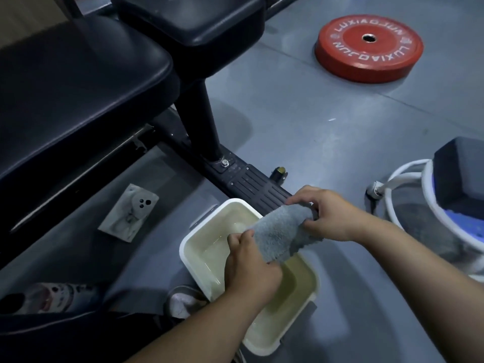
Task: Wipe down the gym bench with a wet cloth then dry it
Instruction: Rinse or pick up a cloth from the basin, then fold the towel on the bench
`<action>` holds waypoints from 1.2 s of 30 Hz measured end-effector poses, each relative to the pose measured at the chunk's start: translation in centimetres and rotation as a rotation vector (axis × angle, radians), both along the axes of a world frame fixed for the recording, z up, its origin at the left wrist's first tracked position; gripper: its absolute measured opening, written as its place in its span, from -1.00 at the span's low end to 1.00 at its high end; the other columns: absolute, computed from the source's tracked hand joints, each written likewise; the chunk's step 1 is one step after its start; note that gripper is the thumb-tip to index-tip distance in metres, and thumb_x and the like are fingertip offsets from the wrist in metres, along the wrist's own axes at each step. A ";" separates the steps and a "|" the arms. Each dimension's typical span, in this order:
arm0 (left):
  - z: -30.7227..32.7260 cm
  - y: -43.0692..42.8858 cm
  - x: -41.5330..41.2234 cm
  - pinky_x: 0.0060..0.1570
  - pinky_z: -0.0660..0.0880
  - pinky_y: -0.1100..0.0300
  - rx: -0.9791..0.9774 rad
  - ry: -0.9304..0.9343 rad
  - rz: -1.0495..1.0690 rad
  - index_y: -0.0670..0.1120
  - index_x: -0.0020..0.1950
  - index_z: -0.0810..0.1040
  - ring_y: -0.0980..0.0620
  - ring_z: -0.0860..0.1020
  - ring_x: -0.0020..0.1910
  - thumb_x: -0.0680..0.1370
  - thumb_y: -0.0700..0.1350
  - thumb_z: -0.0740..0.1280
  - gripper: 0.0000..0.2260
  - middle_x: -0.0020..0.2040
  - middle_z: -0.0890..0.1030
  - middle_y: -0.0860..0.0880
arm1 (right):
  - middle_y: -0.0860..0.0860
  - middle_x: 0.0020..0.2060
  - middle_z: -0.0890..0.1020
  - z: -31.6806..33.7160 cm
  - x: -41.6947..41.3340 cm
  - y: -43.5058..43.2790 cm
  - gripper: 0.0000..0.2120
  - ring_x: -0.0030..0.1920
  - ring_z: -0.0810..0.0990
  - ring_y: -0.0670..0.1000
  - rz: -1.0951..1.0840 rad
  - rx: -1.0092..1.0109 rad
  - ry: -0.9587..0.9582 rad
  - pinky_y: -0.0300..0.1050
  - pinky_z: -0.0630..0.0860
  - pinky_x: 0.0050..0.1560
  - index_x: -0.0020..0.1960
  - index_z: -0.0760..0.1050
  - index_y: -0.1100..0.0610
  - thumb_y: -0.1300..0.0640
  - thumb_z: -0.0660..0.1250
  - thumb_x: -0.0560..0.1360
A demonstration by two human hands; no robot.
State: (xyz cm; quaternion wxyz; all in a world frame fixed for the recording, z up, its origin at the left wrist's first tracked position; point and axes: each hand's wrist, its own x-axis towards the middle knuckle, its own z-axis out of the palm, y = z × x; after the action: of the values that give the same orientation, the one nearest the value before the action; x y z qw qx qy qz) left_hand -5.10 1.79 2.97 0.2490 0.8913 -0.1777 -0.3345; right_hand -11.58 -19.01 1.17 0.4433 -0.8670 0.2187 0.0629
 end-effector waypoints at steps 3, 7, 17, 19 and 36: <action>-1.0 -0.5 0.1 0.09 0.40 0.20 0.048 0.033 -0.051 0.02 0.47 0.24 -0.10 0.48 0.24 0.50 -0.10 0.37 -0.43 0.38 0.22 0.01 | -0.18 0.07 0.55 -1.7 0.3 -0.3 -0.50 -0.20 0.49 -0.34 0.054 -0.099 0.028 -0.47 0.35 -0.21 0.24 0.59 0.00 0.32 0.38 0.35; -2.2 -0.8 0.3 0.02 0.36 0.28 0.118 0.093 -0.118 0.00 0.50 0.21 -0.08 0.49 0.22 0.51 -0.13 0.36 -0.41 0.36 0.20 0.00 | -0.17 0.15 0.53 -3.9 0.6 -0.7 -0.49 0.00 0.50 -0.19 0.121 -0.191 0.105 -0.39 0.39 -0.07 0.26 0.58 -0.06 0.28 0.33 0.36; -3.8 -1.7 0.9 0.10 0.47 0.13 0.222 0.206 -0.161 0.02 0.43 0.24 -0.15 0.52 0.17 0.47 0.04 0.36 -0.43 0.32 0.25 -0.04 | -0.09 0.11 0.56 -6.8 1.5 1.1 -0.48 0.07 0.56 -0.02 0.172 -0.177 0.123 -0.02 0.54 0.07 0.25 0.58 -0.06 0.17 0.24 0.31; -4.0 -1.8 0.9 0.08 0.45 0.15 0.222 0.255 -0.159 0.10 0.52 0.15 -0.13 0.51 0.17 0.46 0.02 0.31 -0.35 0.32 0.24 -0.03 | -0.09 0.11 0.55 -7.2 1.5 1.4 -0.57 0.02 0.57 -0.04 0.155 -0.176 0.126 -0.02 0.56 0.04 0.22 0.58 -0.10 0.17 0.29 0.39; -0.2 -0.8 5.3 0.46 0.12 0.01 0.193 -0.408 -0.489 -0.01 0.56 0.14 -0.08 0.19 0.48 0.61 0.18 0.02 -0.45 0.52 0.22 -0.05 | -0.12 0.41 0.39 -2.4 -0.4 2.9 -0.53 0.41 0.31 -0.08 -0.116 -0.281 -0.073 -0.14 0.30 0.40 0.46 0.35 0.01 -0.06 0.27 0.58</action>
State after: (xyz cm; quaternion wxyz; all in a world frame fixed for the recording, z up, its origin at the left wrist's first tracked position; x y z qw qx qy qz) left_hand 0.18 0.94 2.81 0.0350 0.8904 -0.4000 -0.2142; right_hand -11.94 -16.07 -1.20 0.3281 -0.9081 0.2588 -0.0255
